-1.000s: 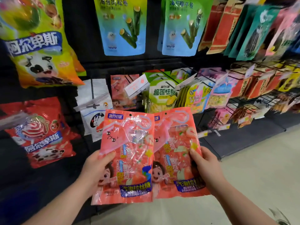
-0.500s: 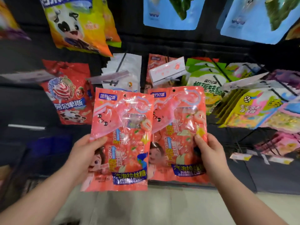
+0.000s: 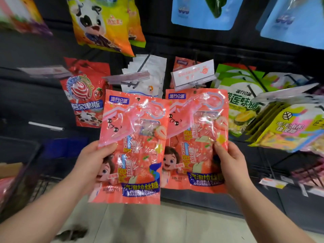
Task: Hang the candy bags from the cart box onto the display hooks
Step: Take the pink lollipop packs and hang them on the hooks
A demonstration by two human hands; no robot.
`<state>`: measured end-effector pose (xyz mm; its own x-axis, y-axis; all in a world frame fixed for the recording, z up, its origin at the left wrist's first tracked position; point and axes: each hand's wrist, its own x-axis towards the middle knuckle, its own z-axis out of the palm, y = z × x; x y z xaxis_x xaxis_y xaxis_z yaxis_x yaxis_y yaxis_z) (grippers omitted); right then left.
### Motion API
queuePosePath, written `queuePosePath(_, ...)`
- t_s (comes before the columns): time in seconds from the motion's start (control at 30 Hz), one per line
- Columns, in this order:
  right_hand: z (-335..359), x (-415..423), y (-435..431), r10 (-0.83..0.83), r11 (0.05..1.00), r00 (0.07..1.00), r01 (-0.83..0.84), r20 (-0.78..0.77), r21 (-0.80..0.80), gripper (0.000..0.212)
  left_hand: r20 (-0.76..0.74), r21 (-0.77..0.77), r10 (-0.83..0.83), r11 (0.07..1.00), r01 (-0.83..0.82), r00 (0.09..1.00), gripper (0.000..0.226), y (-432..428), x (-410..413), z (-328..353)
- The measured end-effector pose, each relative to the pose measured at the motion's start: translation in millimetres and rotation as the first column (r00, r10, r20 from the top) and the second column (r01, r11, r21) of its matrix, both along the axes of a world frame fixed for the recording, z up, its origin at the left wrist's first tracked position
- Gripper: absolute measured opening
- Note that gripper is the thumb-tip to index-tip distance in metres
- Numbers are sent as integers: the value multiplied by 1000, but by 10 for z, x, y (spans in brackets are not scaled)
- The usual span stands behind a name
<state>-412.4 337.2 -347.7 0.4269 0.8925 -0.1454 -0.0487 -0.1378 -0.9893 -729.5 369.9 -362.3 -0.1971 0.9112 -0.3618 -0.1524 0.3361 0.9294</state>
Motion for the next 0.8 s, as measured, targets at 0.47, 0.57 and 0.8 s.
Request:
queuePosePath(0.47, -65, -27, 281, -30, 999, 998, 28, -46, -47, 13, 7, 1, -24, 1000, 24, 1000, 11, 21, -29, 117)
queuePosePath(0.57, -128, -16, 500, -45, 998, 998, 43, -42, -44, 13, 4, -7, -46, 999, 46, 999, 14, 67, -3, 87)
queuePosePath(0.8, -349, 68, 1103, -55, 998, 998, 53, -32, -40, 18, 19, 12, -67, 998, 67, 998, 14, 184, 236, -91)
